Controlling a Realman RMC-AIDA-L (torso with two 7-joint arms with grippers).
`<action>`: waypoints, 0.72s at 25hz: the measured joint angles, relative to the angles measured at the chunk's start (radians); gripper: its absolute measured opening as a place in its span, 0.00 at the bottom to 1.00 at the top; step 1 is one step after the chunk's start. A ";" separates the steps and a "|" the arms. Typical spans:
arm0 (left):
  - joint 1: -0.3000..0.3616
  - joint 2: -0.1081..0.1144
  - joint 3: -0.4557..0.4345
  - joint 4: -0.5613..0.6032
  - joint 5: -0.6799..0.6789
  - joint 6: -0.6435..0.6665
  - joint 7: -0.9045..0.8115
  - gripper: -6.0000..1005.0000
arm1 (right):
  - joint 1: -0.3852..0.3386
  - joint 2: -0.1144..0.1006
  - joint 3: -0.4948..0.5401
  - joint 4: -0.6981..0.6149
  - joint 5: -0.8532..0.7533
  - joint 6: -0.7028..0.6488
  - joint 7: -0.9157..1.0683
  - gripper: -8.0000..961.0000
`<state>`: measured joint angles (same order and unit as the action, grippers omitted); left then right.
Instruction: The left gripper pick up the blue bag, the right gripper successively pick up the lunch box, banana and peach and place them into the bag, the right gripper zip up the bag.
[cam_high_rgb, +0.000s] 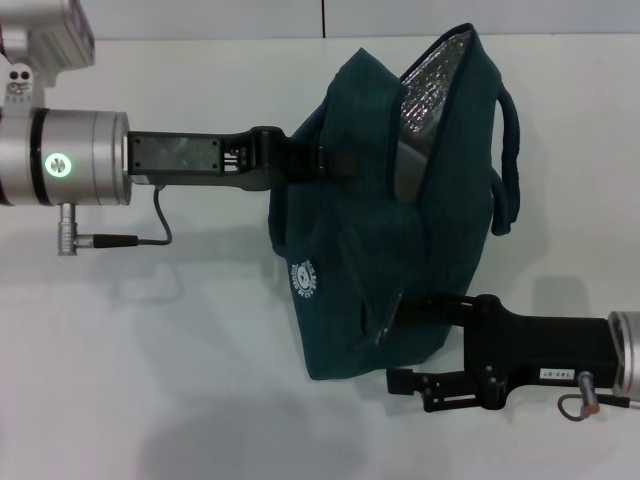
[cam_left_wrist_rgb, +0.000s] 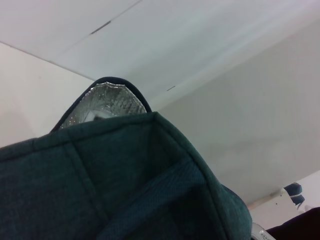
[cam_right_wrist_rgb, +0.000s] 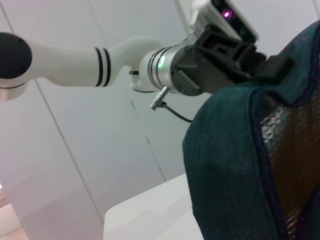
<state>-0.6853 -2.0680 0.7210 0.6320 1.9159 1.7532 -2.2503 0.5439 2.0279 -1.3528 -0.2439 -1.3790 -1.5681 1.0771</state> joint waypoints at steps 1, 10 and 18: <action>0.000 0.001 0.000 0.000 0.000 0.000 0.000 0.04 | -0.007 0.000 0.001 -0.003 0.005 0.001 0.000 0.91; -0.008 0.002 0.000 0.000 0.000 -0.001 0.000 0.04 | 0.008 0.000 -0.017 -0.005 0.036 0.038 0.009 0.91; -0.010 0.002 0.000 0.000 0.000 -0.002 0.000 0.04 | 0.061 0.000 -0.114 -0.020 0.062 0.034 0.029 0.91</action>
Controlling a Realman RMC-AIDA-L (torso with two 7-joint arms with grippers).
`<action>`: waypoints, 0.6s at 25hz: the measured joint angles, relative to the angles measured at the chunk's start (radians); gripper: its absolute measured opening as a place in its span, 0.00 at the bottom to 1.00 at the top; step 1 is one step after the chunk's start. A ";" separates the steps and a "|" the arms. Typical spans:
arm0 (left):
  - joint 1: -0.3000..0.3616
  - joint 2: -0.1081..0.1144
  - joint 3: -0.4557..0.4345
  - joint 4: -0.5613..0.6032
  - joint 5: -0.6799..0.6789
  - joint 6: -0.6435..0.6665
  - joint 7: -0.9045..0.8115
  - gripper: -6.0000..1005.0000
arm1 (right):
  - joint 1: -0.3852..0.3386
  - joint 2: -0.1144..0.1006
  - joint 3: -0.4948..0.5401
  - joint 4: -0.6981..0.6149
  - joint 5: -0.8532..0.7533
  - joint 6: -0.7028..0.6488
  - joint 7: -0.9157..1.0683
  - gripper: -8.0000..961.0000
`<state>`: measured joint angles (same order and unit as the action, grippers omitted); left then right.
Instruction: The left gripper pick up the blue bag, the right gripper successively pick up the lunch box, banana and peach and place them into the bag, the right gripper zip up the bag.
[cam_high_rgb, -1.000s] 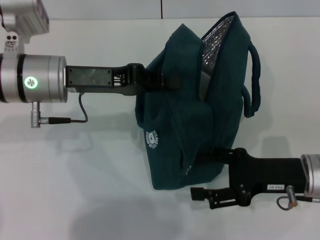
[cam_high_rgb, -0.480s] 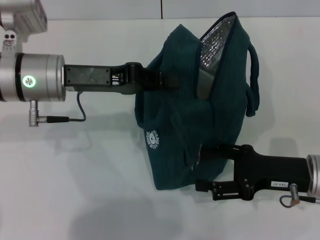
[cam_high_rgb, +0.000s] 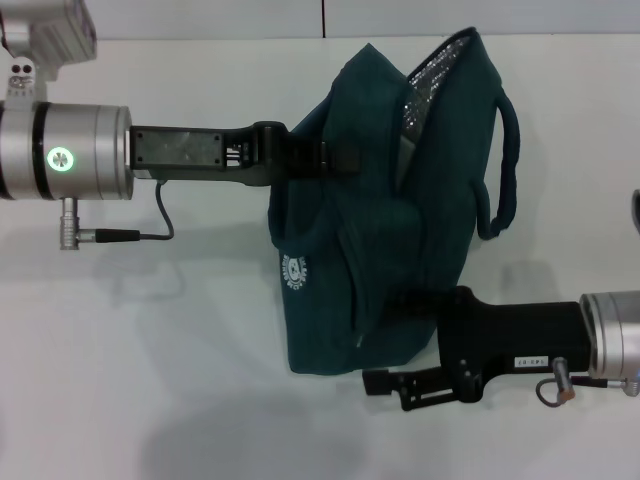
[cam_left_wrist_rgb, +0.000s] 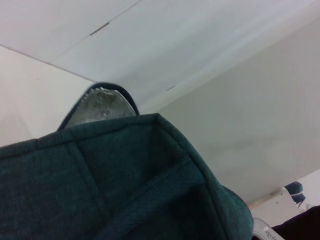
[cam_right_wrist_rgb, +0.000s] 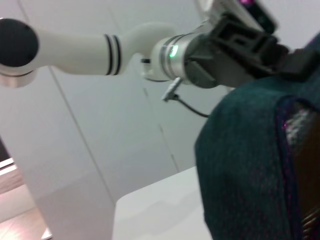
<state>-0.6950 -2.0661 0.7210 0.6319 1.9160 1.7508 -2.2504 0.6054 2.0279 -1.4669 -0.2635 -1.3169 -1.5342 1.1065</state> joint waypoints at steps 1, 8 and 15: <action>0.000 0.000 0.000 0.000 0.000 -0.001 0.000 0.04 | 0.000 0.000 -0.017 -0.006 0.008 -0.001 0.001 0.91; 0.000 0.001 -0.002 0.000 0.000 -0.001 0.000 0.04 | -0.029 0.000 -0.048 -0.022 0.036 0.007 0.009 0.91; 0.000 0.002 -0.005 0.000 0.000 -0.001 0.000 0.04 | -0.042 -0.001 -0.044 -0.023 0.041 0.009 0.009 0.91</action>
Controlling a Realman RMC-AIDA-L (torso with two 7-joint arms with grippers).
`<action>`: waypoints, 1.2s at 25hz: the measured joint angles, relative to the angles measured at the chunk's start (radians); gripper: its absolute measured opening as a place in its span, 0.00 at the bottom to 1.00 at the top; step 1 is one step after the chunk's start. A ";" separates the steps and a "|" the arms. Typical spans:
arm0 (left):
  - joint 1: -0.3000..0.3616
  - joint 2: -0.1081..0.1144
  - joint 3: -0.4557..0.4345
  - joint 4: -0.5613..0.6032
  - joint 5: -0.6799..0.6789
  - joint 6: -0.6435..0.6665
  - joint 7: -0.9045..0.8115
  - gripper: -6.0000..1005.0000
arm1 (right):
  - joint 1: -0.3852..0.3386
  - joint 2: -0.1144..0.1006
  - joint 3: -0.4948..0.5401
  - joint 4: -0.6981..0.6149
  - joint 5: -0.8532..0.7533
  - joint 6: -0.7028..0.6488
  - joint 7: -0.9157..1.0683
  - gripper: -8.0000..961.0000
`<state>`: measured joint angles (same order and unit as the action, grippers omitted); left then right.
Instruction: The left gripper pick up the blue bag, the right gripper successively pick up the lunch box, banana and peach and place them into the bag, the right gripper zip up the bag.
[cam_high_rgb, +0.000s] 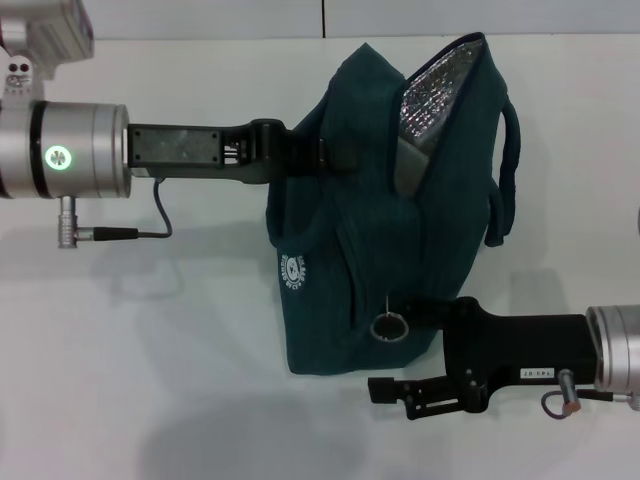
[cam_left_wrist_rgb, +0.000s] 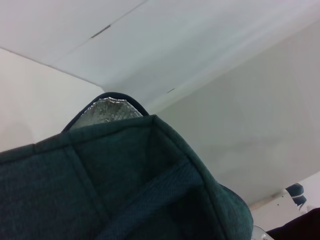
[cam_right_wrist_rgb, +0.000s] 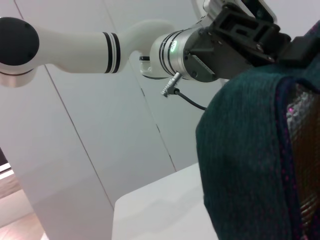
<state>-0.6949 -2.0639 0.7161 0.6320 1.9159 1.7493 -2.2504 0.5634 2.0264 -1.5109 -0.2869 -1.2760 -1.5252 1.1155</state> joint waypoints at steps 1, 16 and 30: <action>0.000 0.000 0.000 0.000 0.000 0.000 0.000 0.04 | -0.003 -0.001 0.001 0.000 0.006 0.000 0.000 0.91; 0.002 0.005 -0.001 0.000 0.000 -0.002 0.002 0.04 | -0.050 -0.006 0.028 -0.012 0.024 0.008 -0.003 0.74; 0.000 0.008 -0.001 0.000 0.000 -0.002 0.003 0.04 | -0.050 -0.005 0.028 -0.012 0.024 0.038 -0.001 0.28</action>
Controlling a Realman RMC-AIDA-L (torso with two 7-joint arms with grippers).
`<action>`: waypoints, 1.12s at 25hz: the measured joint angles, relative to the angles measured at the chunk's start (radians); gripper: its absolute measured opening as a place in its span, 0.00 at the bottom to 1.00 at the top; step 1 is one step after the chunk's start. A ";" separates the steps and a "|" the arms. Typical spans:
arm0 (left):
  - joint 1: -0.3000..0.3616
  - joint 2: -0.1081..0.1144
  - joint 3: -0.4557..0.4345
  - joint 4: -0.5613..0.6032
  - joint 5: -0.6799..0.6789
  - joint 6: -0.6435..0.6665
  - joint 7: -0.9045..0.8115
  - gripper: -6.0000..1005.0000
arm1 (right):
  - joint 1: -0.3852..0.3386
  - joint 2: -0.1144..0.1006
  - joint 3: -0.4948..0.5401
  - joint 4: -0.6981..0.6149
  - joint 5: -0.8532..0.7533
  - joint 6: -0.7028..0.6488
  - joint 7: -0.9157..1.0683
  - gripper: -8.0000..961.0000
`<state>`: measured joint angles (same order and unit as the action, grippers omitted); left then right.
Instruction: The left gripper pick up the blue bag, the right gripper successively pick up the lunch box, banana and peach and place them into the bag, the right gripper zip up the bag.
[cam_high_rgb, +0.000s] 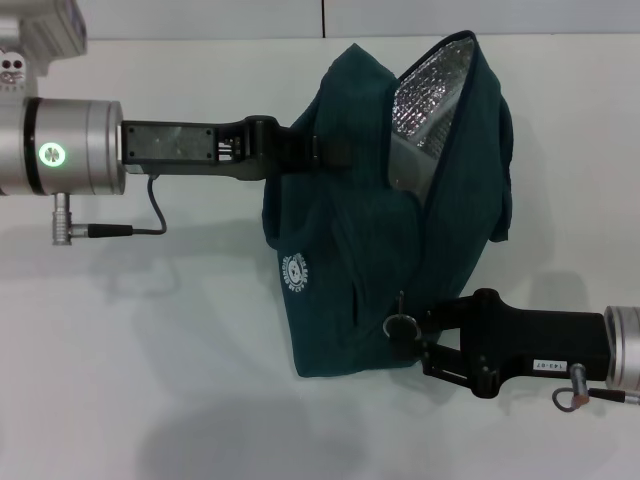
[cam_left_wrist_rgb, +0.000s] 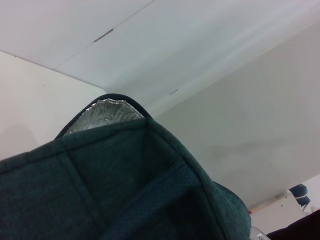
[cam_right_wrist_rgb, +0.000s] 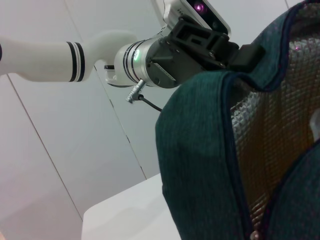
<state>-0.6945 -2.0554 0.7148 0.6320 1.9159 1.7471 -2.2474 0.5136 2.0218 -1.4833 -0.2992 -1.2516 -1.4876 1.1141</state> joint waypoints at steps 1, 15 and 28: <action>0.000 0.000 0.000 0.000 0.000 0.000 0.000 0.04 | 0.000 0.000 0.000 0.000 0.000 0.000 0.000 0.27; 0.002 0.002 -0.002 0.000 0.000 0.000 0.000 0.04 | -0.008 -0.003 0.000 -0.009 0.000 0.000 -0.004 0.12; 0.002 0.002 -0.003 0.001 0.000 -0.015 0.000 0.04 | -0.061 -0.008 0.010 -0.067 0.000 -0.001 0.000 0.03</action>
<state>-0.6923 -2.0539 0.7120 0.6332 1.9159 1.7317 -2.2473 0.4524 2.0136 -1.4735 -0.3663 -1.2519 -1.4889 1.1144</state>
